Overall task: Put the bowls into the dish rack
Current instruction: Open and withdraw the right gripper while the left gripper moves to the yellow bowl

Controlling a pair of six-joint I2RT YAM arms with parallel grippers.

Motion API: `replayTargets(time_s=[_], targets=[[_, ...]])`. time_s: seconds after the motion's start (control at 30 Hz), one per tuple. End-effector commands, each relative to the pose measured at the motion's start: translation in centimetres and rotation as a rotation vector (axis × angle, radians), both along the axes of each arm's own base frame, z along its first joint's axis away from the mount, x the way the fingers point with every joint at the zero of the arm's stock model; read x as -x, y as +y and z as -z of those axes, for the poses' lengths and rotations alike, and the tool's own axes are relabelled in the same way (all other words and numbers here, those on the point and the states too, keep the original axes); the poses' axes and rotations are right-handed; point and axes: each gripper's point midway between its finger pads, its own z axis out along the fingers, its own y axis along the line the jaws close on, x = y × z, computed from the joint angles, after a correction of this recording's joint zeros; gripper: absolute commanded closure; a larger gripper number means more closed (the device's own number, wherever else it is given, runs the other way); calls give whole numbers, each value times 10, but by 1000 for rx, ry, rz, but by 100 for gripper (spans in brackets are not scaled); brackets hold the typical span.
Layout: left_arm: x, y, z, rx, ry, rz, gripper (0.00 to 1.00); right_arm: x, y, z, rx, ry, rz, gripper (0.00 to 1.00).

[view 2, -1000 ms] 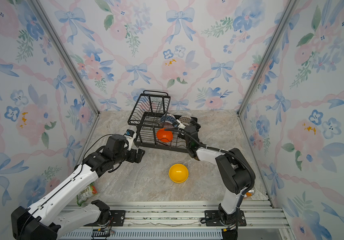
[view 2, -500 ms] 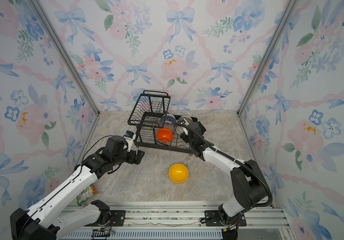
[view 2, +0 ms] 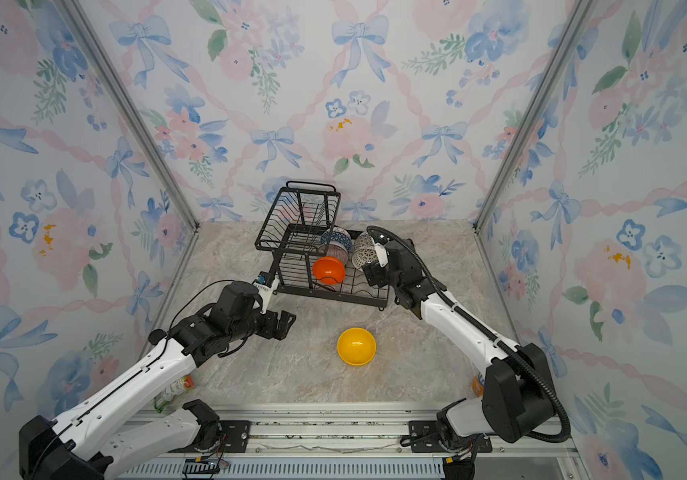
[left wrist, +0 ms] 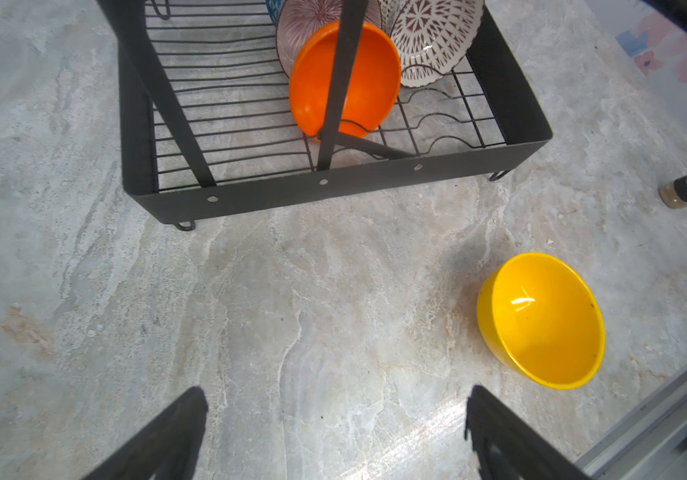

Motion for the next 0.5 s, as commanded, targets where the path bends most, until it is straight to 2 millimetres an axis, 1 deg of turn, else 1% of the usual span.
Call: replayTargets(time_s=[0.0, 0.17, 0.27, 0.33, 0.47], targets=[[7, -7, 9, 21, 19, -12, 2, 4, 5, -12, -70, 21, -17, 3], [14, -25, 14, 63, 35, 20, 2, 3, 7, -8, -74, 35, -26, 3], [17, -44, 17, 107, 44, 60, 2, 3, 8, -5, -74, 43, -29, 3], [18, -56, 23, 115, 57, 82, 2, 3, 8, -3, -71, 49, -30, 3], [19, -75, 37, 91, 91, 112, 2, 5, 6, -2, -69, 51, -29, 3]])
